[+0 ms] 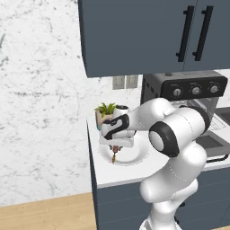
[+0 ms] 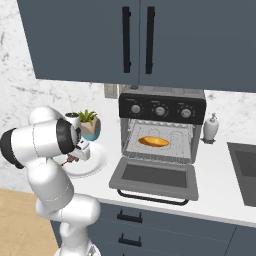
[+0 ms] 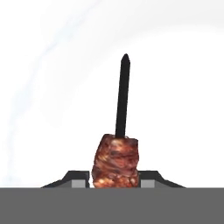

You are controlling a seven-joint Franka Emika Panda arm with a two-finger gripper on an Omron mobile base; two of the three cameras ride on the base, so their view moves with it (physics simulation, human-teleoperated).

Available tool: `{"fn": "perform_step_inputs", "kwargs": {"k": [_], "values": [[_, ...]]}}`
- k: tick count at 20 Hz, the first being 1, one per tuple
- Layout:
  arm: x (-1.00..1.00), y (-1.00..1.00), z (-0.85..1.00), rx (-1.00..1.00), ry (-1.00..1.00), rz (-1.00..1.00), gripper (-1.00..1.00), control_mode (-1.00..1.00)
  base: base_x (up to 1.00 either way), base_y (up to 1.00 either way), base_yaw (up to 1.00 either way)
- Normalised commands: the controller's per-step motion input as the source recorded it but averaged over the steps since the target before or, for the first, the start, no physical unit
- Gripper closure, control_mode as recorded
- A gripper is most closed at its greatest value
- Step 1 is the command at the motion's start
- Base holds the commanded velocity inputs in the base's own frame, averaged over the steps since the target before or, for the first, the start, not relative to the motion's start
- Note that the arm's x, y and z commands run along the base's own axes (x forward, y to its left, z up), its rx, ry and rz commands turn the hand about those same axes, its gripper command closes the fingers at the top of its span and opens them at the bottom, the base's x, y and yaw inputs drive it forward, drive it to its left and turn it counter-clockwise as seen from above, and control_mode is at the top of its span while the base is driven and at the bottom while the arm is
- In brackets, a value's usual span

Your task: Pick up the kebab skewer and baguette bread, and place them inside the toaster oven. Close the toaster oven door and start by setting the timer.

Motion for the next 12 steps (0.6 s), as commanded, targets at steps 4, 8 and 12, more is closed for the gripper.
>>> {"fn": "perform_step_inputs", "kwargs": {"k": [4, 8, 12], "values": [[-0.01, 0.0, -0.14, 0.0, -0.03, 0.0, 1.0, -1.0, 0.0, 0.0, 0.0], [0.0, 0.0, -0.08, 0.0, -0.11, 0.0, 1.0, -1.0, 0.0, 0.0, 0.0], [-0.01, 0.0, -0.14, 0.0, -0.18, 0.0, 1.0, -1.0, 0.0, 0.0, 0.0]]}}
